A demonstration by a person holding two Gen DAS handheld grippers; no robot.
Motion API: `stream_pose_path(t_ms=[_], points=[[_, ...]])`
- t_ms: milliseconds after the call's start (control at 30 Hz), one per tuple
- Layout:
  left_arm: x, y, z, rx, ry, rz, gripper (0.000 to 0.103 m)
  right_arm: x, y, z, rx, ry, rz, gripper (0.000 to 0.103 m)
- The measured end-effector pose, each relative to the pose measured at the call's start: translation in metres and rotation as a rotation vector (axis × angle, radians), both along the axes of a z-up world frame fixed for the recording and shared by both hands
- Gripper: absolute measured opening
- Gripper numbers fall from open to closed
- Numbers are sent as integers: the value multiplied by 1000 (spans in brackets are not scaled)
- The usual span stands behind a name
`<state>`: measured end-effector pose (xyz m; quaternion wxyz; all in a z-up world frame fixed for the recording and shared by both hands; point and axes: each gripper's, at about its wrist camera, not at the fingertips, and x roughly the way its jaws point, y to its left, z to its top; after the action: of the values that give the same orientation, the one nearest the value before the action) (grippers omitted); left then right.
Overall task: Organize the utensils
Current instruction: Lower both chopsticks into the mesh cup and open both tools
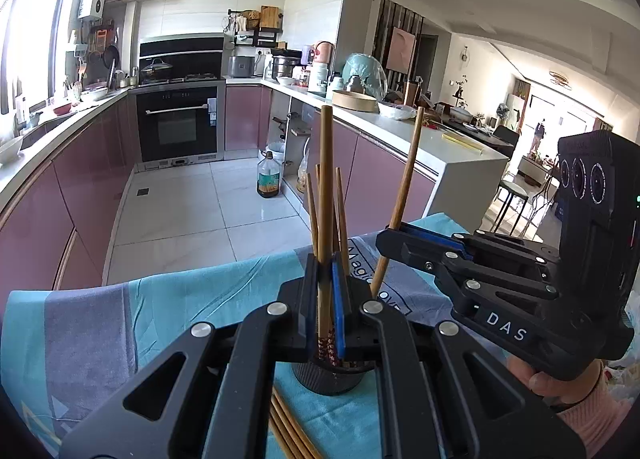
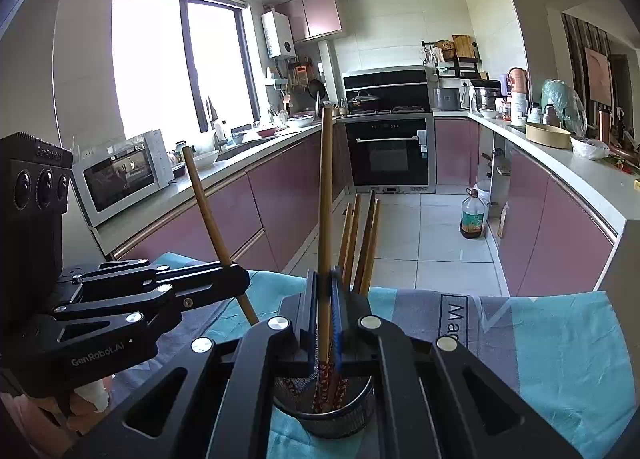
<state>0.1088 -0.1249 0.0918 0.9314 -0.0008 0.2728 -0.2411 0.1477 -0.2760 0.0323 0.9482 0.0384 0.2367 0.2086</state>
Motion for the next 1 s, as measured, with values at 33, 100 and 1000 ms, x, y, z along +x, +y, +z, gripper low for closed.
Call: stream_pose_path(t_ms=[33,100,1000], points=[[1,0,-1,2,3,1,7,1,0,-1,-2,3,1,5],[4,0,-4,4,11,0,7,3,1,-3,-5,9,2,5],[54,4,-47,5,131,-16,15,27,8,-34,-30,130,-23,7]])
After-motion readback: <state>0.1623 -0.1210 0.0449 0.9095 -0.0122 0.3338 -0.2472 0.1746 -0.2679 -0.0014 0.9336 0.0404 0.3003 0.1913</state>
